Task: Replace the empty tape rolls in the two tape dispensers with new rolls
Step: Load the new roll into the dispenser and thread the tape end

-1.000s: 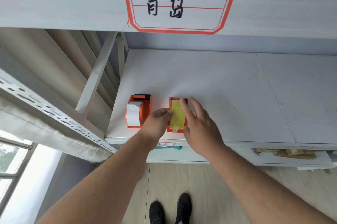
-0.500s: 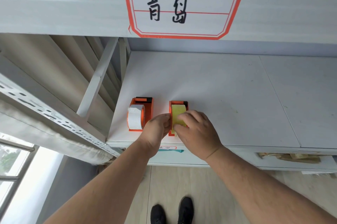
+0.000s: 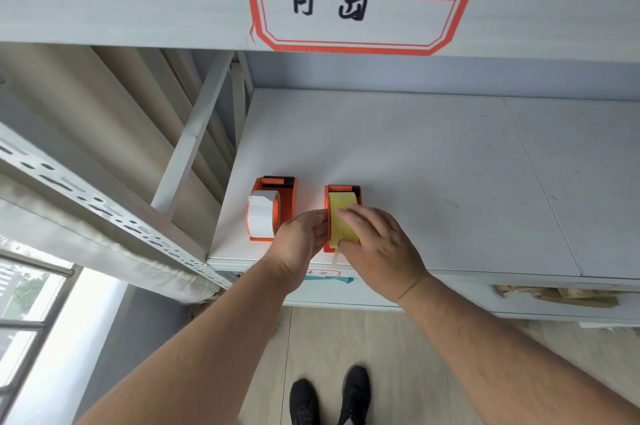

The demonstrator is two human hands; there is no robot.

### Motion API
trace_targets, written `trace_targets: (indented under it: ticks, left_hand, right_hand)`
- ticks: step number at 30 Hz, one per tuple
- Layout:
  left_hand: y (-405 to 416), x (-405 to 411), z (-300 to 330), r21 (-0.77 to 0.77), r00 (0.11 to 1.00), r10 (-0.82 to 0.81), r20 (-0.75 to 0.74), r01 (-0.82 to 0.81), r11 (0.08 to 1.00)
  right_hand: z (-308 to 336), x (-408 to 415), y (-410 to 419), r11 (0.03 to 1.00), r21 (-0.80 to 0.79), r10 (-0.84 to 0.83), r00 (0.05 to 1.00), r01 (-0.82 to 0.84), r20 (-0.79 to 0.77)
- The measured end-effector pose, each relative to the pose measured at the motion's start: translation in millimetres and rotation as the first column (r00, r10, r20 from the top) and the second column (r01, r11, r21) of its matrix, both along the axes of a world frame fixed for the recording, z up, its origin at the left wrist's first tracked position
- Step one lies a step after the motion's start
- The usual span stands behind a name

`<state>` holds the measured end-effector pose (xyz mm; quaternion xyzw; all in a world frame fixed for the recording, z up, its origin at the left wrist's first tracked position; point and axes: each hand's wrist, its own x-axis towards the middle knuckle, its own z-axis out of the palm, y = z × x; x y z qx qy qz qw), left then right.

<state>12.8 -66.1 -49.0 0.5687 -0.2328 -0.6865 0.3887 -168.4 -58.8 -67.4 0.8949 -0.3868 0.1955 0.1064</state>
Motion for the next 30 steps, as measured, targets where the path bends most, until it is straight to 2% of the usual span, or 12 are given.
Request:
trace_targets:
  ticks: [3, 6, 8, 10, 12, 14, 17, 19, 23, 26, 30]
  left_hand:
    - [2, 1, -2, -0.013, 1.0, 0.009, 0.01, -0.009, 1.0]
    - [6, 2, -4, -0.032, 0.999, 0.012, 0.05, -0.011, 0.999]
    - [8, 0, -2, -0.04, 0.998, -0.008, 0.057, 0.01, 0.999]
    - [7, -2, -1, -0.052, 0.997, -0.014, 0.074, 0.018, 0.998]
    - [6, -3, 2, -0.067, 0.995, -0.014, 0.095, 0.02, 0.998]
    - [6, -2, 4, -0.086, 0.991, -0.031, 0.127, 0.042, 0.995]
    - [8, -2, 8, -0.136, 0.964, -0.112, 0.242, 0.148, 0.98]
    - [9, -3, 6, -0.15, 0.956, -0.119, 0.27, 0.163, 0.975]
    - [13, -2, 7, -0.159, 0.955, -0.139, 0.261, 0.184, 0.97]
    - [15, 0, 4, -0.144, 0.959, -0.143, 0.244, 0.182, 0.973]
    - [15, -5, 6, -0.131, 0.963, -0.088, 0.254, 0.124, 0.984]
  right_hand:
    - [9, 6, 2, 0.996, 0.082, -0.032, 0.995, 0.024, 0.098]
    - [29, 19, 3, 0.953, 0.294, -0.174, 0.929, 0.075, 0.327]
    - [45, 30, 3, 0.873, 0.467, -0.369, 0.815, 0.14, 0.447]
    - [50, 36, -6, 0.732, 0.662, -0.573, 0.672, 0.162, 0.469]
    - [51, 36, -22, 0.59, 0.802, -0.719, 0.513, 0.096, 0.468]
    - [49, 33, -35, 0.497, 0.867, -0.801, 0.397, 0.024, 0.448]
    - [60, 31, -43, 0.408, 0.905, -0.849, 0.314, -0.123, 0.425]
    - [62, 27, -50, 0.373, 0.917, -0.857, 0.326, -0.139, 0.398]
    - [61, 16, -70, 0.335, 0.94, -0.876, 0.349, -0.058, 0.333]
    - [59, 8, -78, 0.3, 0.953, -0.914, 0.27, -0.048, 0.302]
    - [52, 6, -81, 0.282, 0.959, -0.923, 0.27, -0.007, 0.273]
